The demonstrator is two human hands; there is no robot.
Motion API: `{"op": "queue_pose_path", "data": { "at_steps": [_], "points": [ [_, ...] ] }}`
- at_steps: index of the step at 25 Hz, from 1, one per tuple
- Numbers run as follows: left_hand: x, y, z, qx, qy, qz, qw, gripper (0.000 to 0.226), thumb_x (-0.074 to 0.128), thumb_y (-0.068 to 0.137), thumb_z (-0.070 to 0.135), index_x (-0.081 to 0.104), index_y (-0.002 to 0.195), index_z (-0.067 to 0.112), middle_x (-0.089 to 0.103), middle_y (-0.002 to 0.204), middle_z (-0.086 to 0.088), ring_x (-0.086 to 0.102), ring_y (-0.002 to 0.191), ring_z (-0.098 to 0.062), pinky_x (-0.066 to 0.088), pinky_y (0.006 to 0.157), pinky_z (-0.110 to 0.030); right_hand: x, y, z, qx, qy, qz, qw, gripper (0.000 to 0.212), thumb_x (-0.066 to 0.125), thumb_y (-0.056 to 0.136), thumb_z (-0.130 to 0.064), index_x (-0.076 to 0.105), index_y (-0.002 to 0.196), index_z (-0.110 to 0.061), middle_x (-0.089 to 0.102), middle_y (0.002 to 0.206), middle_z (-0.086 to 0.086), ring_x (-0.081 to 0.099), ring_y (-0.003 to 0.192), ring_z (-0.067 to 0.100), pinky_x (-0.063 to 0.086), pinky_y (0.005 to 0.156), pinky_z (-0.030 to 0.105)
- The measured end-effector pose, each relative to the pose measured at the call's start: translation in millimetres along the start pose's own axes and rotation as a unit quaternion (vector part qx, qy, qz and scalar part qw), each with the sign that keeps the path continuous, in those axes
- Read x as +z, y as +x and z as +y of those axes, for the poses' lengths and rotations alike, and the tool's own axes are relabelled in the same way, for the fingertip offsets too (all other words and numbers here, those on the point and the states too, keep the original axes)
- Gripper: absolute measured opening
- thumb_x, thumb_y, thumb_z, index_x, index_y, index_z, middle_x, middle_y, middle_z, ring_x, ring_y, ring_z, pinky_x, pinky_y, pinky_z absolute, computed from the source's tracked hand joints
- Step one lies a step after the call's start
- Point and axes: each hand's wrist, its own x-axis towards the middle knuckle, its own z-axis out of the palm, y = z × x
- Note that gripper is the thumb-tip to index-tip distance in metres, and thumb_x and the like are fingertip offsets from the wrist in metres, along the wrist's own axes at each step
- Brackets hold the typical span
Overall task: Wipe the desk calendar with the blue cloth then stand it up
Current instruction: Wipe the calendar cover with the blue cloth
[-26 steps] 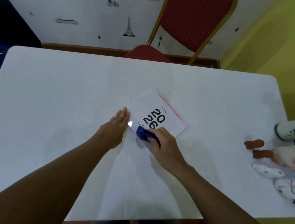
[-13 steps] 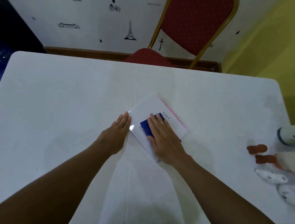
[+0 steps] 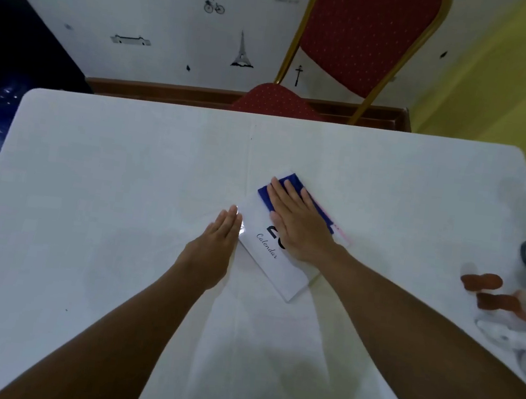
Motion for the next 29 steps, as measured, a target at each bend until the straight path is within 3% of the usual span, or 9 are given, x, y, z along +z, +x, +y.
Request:
{"op": "queue_pose_path", "data": {
  "at_steps": [3,6,9,15,19,21,23,26,29],
  "points": [
    [2,-1,-2,0.009,-0.007,0.004,1.0,0.08,0.042,0.091,-0.005,-0.01,0.151,0.008,-0.018,0.161,-0.01,-0.013,0.148,-0.024,0.016,0.12,-0.032,16,-21,-17,-0.02,-0.013,0.023,0.999,0.057,0.028,0.112,-0.03,0.016,0.165,-0.011,0.015,0.174,0.003,0.01,0.161,0.021,0.015,0.129,0.046],
    [4,0,-5,0.006,-0.01,0.01,1.0,0.08,0.042,0.092,-0.004,-0.01,0.151,0.01,-0.019,0.16,-0.008,-0.014,0.147,-0.022,0.021,0.119,-0.033,36,-82,-21,-0.12,-0.024,0.008,0.992,0.056,0.029,0.112,-0.032,0.018,0.165,-0.016,0.018,0.173,-0.001,0.008,0.161,0.016,0.013,0.131,0.042],
    [5,2,-4,0.0,-0.007,0.009,1.0,0.082,0.045,0.093,-0.001,-0.012,0.151,0.011,-0.02,0.16,-0.007,-0.015,0.147,-0.021,0.022,0.118,-0.032,29,-84,-1,-0.175,-0.023,-0.009,0.984,0.054,0.035,0.112,-0.03,0.026,0.164,-0.018,0.02,0.172,-0.004,0.011,0.16,0.014,0.012,0.131,0.041],
    [7,2,-4,-0.003,-0.019,0.014,1.0,0.081,0.045,0.091,0.001,-0.008,0.152,0.01,-0.016,0.162,-0.006,-0.018,0.141,-0.014,0.027,0.113,-0.032,-7,7,27,-0.108,-0.092,-0.033,0.989,0.059,0.028,0.112,-0.036,0.013,0.166,-0.015,0.009,0.174,-0.001,0.007,0.161,0.018,0.011,0.13,0.044],
    [7,3,-5,-0.006,-0.021,0.011,1.0,0.078,0.042,0.091,0.002,-0.007,0.152,0.01,-0.016,0.161,-0.005,-0.015,0.144,-0.016,0.027,0.114,-0.032,7,0,3,-0.014,-0.069,0.031,0.997,0.059,0.028,0.112,-0.034,0.015,0.165,-0.013,0.012,0.174,0.001,0.009,0.161,0.02,0.015,0.128,0.047],
    [7,1,-5,-0.004,-0.024,0.009,1.0,0.078,0.04,0.091,0.001,-0.006,0.152,0.01,-0.015,0.162,-0.005,-0.015,0.145,-0.016,0.027,0.114,-0.033,25,-38,-17,-0.04,-0.06,0.035,0.997,0.059,0.027,0.112,-0.035,0.016,0.165,-0.013,0.015,0.174,0.002,0.01,0.161,0.02,0.015,0.129,0.047],
    [7,1,-6,-0.007,-0.026,0.004,1.0,0.08,0.04,0.089,-0.001,-0.008,0.152,0.012,-0.017,0.161,-0.005,-0.017,0.143,-0.014,0.03,0.113,-0.033,39,-80,-21,-0.117,-0.069,-0.003,0.991,0.059,0.024,0.112,-0.037,0.012,0.166,-0.015,0.013,0.174,0.001,0.006,0.161,0.019,0.011,0.13,0.044],
    [8,3,-7,-0.009,-0.018,0.003,1.0,0.084,0.041,0.087,-0.001,-0.012,0.151,0.014,-0.021,0.16,-0.003,-0.02,0.141,-0.013,0.037,0.108,-0.032,31,-101,6,-0.199,-0.065,-0.036,0.977,0.058,0.025,0.112,-0.038,0.012,0.166,-0.018,0.01,0.175,-0.003,0.003,0.161,0.015,0.009,0.13,0.042],
    [8,3,-8,-0.005,-0.023,0.003,1.0,0.083,0.039,0.085,-0.003,-0.007,0.152,0.011,-0.017,0.161,-0.002,-0.018,0.141,-0.011,0.036,0.109,-0.033,12,-74,29,-0.118,-0.066,-0.035,0.99,0.058,0.029,0.112,-0.035,0.015,0.166,-0.017,0.01,0.174,-0.003,0.004,0.161,0.016,0.011,0.13,0.044]
  ]
}}
